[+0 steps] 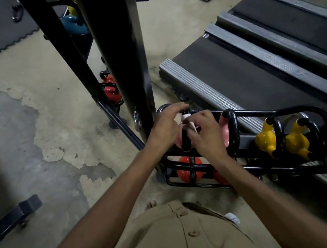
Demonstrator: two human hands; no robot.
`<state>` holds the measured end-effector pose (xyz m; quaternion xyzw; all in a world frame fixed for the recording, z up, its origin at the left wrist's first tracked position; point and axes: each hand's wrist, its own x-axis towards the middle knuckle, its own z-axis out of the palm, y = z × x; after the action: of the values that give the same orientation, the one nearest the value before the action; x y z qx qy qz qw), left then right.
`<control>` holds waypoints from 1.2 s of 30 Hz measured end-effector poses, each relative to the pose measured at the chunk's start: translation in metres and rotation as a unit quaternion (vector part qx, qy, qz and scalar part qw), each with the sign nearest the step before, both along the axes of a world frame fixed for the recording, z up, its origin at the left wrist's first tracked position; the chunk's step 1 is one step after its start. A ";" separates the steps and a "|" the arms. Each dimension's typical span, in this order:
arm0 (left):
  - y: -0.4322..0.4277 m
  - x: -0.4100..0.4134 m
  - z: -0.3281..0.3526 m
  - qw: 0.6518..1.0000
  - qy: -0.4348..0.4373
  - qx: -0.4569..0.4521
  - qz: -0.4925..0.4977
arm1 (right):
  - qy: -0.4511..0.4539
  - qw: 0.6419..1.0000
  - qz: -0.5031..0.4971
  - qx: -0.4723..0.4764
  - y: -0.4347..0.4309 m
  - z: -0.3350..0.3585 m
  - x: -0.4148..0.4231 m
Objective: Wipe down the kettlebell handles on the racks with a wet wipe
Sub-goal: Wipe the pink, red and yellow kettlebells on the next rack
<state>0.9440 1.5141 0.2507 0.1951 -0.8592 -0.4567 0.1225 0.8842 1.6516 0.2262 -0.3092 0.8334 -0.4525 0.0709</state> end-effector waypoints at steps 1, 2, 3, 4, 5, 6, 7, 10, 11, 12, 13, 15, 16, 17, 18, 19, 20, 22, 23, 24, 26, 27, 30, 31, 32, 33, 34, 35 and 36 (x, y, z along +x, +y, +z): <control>-0.002 -0.012 0.002 0.999 -0.023 -0.009 -0.021 | 0.074 0.996 0.049 0.029 0.000 -0.003 0.002; -0.004 -0.021 0.003 0.997 -0.051 -0.038 -0.038 | 0.135 0.984 0.097 0.060 0.003 -0.004 0.006; -0.007 -0.028 0.004 0.992 -0.076 -0.081 -0.054 | 0.175 0.971 0.134 0.091 0.008 -0.005 0.011; -0.010 -0.034 0.003 0.985 -0.100 -0.120 -0.072 | 0.195 0.963 0.154 0.108 0.015 -0.007 0.016; -0.014 -0.038 0.002 0.978 -0.118 -0.147 -0.084 | 0.197 0.963 0.152 0.106 0.022 -0.010 0.020; -0.017 -0.040 0.002 0.974 -0.128 -0.160 -0.093 | 0.178 0.971 0.132 0.089 0.028 -0.015 0.022; -0.019 -0.042 0.004 0.972 -0.132 -0.165 -0.102 | 0.137 0.984 0.095 0.060 0.032 -0.019 0.025; -0.020 -0.039 0.004 0.964 -0.132 -0.197 -0.123 | -0.111 0.992 -0.039 -0.050 0.031 -0.021 0.033; -0.020 -0.038 0.003 0.960 -0.132 -0.211 -0.131 | -0.197 0.975 -0.069 -0.080 0.028 -0.020 0.035; -0.020 -0.038 0.001 0.956 -0.133 -0.223 -0.139 | -0.262 0.956 -0.087 -0.102 0.023 -0.020 0.034; -0.021 -0.038 -0.001 0.952 -0.136 -0.233 -0.147 | -0.309 0.939 -0.093 -0.115 0.018 -0.018 0.031; -0.021 -0.039 0.000 0.948 -0.137 -0.243 -0.156 | -0.380 0.913 -0.092 -0.119 0.009 -0.012 0.023; -0.022 -0.039 0.000 0.947 -0.135 -0.246 -0.158 | -0.409 0.901 -0.087 -0.118 0.006 -0.009 0.019; -0.022 -0.040 0.001 0.946 -0.134 -0.249 -0.159 | -0.432 0.891 -0.079 -0.118 0.005 -0.006 0.016; -0.022 -0.040 0.002 0.945 -0.135 -0.250 -0.160 | -0.444 0.885 -0.072 -0.122 0.005 -0.004 0.015; -0.022 -0.040 0.003 0.946 -0.135 -0.248 -0.160 | -0.443 0.885 -0.077 -0.123 0.007 -0.004 0.016; -0.022 -0.039 0.003 0.946 -0.135 -0.247 -0.159 | -0.432 0.888 -0.094 -0.126 0.010 -0.006 0.019; -0.022 -0.040 0.003 0.946 -0.139 -0.248 -0.156 | -0.386 0.903 -0.133 -0.134 0.018 -0.011 0.030; -0.022 -0.040 0.004 0.946 -0.142 -0.249 -0.154 | -0.353 0.914 -0.137 -0.143 0.020 -0.011 0.036; -0.023 -0.040 0.005 0.946 -0.145 -0.246 -0.153 | -0.304 0.934 -0.122 -0.145 0.020 -0.011 0.040; -0.023 -0.040 0.006 0.947 -0.148 -0.240 -0.153 | -0.114 0.989 -0.021 -0.093 0.016 -0.009 0.039; -0.023 -0.039 0.007 0.946 -0.148 -0.244 -0.155 | 0.015 0.998 0.040 -0.036 0.012 -0.010 0.035; -0.021 -0.039 0.008 0.945 -0.144 -0.251 -0.155 | 0.268 0.945 0.132 0.137 0.004 -0.010 0.015; -0.021 -0.039 0.008 0.946 -0.143 -0.246 -0.153 | 0.301 0.927 0.145 0.171 0.005 -0.011 0.012; -0.021 -0.039 0.007 0.948 -0.144 -0.240 -0.151 | 0.330 0.909 0.166 0.192 0.009 -0.011 0.012; -0.021 -0.039 0.007 0.949 -0.146 -0.235 -0.149 | 0.352 0.894 0.192 0.200 0.015 -0.013 0.014; -0.021 -0.039 0.006 0.950 -0.149 -0.230 -0.148 | 0.364 0.886 0.213 0.193 0.022 -0.016 0.016; -0.021 -0.040 0.006 0.951 -0.149 -0.229 -0.147 | 0.354 0.891 0.222 0.177 0.029 -0.019 0.019; -0.021 -0.040 0.007 0.951 -0.148 -0.229 -0.146 | 0.327 0.908 0.212 0.154 0.033 -0.022 0.021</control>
<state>0.9038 1.4934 0.2572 0.0996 -0.9683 -0.2268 -0.0330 0.9052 1.6850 0.2039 -0.5943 0.7841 -0.1667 -0.0648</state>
